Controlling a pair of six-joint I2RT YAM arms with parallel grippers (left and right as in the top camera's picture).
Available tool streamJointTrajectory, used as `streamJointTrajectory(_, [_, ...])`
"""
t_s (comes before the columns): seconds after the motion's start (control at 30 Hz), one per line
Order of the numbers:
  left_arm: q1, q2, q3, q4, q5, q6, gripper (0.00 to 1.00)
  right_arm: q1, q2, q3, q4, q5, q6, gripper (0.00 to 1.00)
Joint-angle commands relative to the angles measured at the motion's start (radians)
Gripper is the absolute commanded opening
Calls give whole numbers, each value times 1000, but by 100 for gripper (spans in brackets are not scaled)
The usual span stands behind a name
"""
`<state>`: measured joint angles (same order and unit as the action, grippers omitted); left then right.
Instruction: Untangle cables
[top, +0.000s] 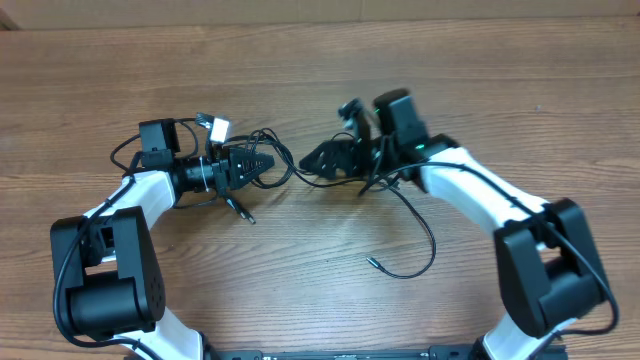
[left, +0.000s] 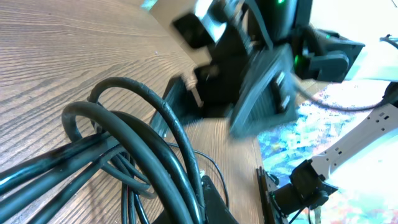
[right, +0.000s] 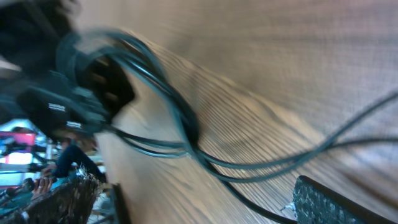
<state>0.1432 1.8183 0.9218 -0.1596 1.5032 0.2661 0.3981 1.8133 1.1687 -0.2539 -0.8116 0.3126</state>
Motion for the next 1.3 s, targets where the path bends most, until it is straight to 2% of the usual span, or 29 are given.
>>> streamJointTrajectory(0.0, [-9, 12, -8, 4, 16, 26, 4, -6, -43, 33, 5, -71, -11, 99])
streamJointTrajectory(0.2, [-10, 12, -8, 3, 79, 26, 4, 18, -31, 30, 3, 142, -10, 100])
streamJointTrajectory(0.67, [-32, 12, -8, 3, 79, 18, 4, 145, -29, 29, -67, 509, -10, 100])
streamJointTrajectory(0.87, [-33, 12, -8, 3, 79, 18, 4, 151, -24, 29, -58, 655, -6, 100])
streamJointTrajectory(1.1, [-33, 12, -8, 3, 79, 14, 4, 157, 8, 29, -47, 658, -4, 100])
streamJointTrajectory(1.27, [-33, 12, -8, 3, 79, 15, 4, 183, 36, 29, -65, 536, -2, 100])
